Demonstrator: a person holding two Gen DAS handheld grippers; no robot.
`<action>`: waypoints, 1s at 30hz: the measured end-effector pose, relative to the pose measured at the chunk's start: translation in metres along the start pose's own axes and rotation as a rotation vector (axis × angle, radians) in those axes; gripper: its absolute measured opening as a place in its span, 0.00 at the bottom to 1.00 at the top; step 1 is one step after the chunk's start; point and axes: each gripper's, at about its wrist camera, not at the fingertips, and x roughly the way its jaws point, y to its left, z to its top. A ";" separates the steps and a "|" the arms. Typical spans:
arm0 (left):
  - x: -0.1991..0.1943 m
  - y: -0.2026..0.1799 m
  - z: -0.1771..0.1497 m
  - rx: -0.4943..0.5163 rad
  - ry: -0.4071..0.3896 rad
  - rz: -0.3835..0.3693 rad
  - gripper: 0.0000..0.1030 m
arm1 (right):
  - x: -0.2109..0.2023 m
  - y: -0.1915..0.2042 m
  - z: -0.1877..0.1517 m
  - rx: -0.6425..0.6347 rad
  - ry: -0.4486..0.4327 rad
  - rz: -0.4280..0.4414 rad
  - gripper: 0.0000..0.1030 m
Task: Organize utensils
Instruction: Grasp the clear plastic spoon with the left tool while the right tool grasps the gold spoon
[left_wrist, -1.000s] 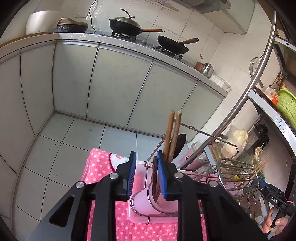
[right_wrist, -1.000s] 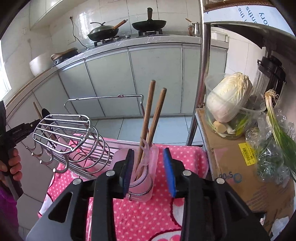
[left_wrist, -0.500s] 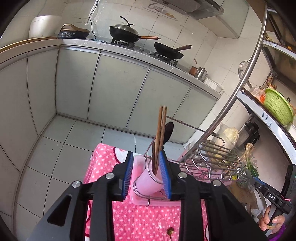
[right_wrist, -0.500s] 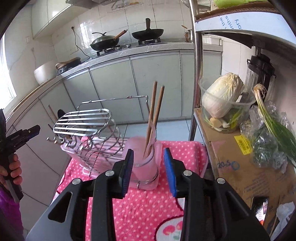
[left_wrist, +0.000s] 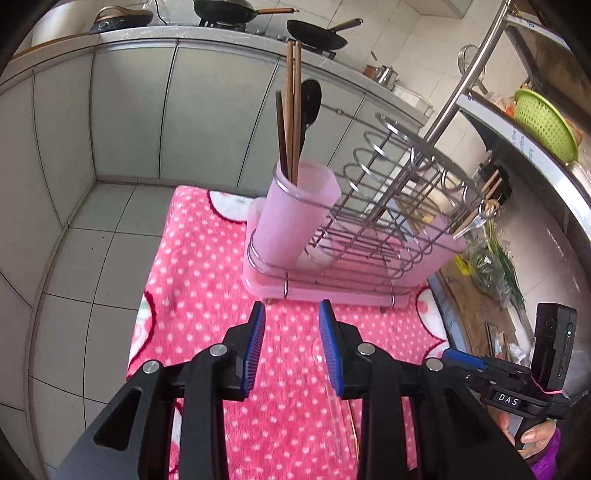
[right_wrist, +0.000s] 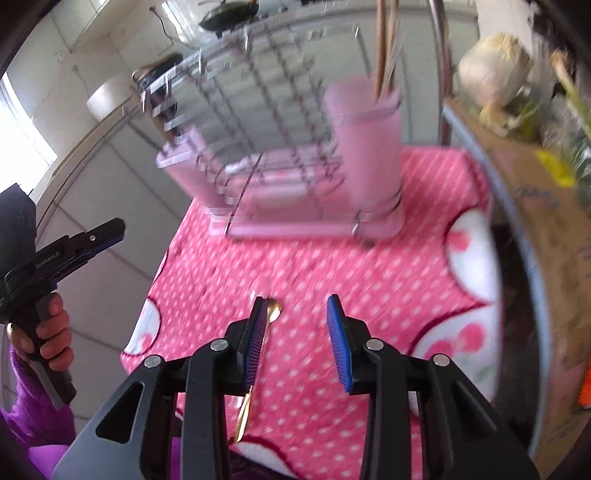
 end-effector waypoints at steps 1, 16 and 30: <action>0.005 0.001 -0.005 -0.001 0.016 -0.002 0.28 | 0.012 0.003 -0.004 0.010 0.036 0.018 0.33; 0.029 0.013 -0.032 -0.041 0.099 -0.048 0.28 | 0.108 0.029 -0.001 0.041 0.296 -0.035 0.21; 0.036 0.014 -0.031 -0.041 0.134 -0.045 0.28 | 0.128 0.037 0.000 0.014 0.287 -0.113 0.05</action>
